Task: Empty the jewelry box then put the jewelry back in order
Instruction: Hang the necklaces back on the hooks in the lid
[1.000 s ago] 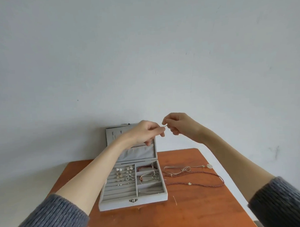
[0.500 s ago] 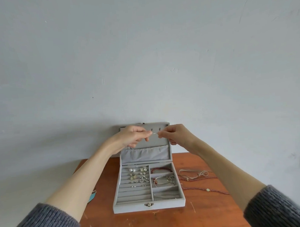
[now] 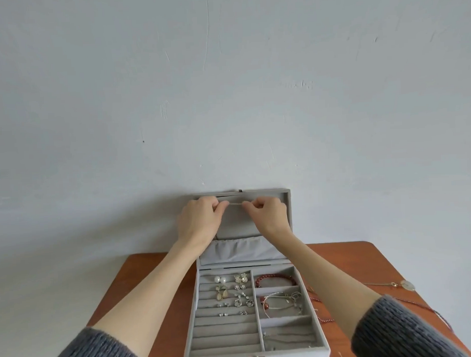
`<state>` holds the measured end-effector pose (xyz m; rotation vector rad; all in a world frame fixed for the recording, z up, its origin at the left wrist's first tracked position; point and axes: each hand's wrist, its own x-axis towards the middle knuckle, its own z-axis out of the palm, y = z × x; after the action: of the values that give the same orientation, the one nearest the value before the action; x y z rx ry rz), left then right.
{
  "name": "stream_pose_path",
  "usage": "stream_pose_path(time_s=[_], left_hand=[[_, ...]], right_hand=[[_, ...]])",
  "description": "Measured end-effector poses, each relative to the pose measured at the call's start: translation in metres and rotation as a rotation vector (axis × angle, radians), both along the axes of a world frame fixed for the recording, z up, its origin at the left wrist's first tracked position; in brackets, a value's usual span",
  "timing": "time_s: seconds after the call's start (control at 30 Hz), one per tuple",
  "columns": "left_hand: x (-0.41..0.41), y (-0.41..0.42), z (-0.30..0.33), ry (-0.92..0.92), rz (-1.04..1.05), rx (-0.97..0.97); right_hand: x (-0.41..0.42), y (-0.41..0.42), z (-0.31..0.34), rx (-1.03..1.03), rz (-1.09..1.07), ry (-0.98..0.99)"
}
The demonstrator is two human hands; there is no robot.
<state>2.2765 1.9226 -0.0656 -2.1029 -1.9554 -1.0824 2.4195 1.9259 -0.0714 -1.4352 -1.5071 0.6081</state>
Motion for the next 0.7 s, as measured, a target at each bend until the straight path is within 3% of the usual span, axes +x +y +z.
stream_pose_path(time_s=[0.13, 0.27, 0.37, 0.53, 0.63, 0.7], left_hand=[[0.007, 0.005, 0.003, 0.055, 0.14, -0.003], [0.013, 0.001, -0.006, 0.048, 0.146, -0.035], [0.009, -0.007, -0.014, 0.144, 0.121, -0.115], [0.005, -0.027, -0.026, 0.338, -0.209, -0.417], [0.012, -0.027, -0.013, 0.216, -0.385, -0.558], [0.016, -0.022, -0.002, 0.08, -0.437, -0.548]], right_hand=[[-0.007, 0.008, -0.008, -0.001, -0.031, 0.065], [-0.01, 0.01, -0.017, -0.063, -0.072, 0.073], [-0.006, 0.007, -0.023, -0.07, -0.096, 0.082], [0.005, -0.007, -0.036, 0.04, -0.017, -0.106], [0.009, -0.011, -0.04, 0.077, 0.013, -0.195], [0.01, -0.011, -0.04, 0.075, 0.025, -0.217]])
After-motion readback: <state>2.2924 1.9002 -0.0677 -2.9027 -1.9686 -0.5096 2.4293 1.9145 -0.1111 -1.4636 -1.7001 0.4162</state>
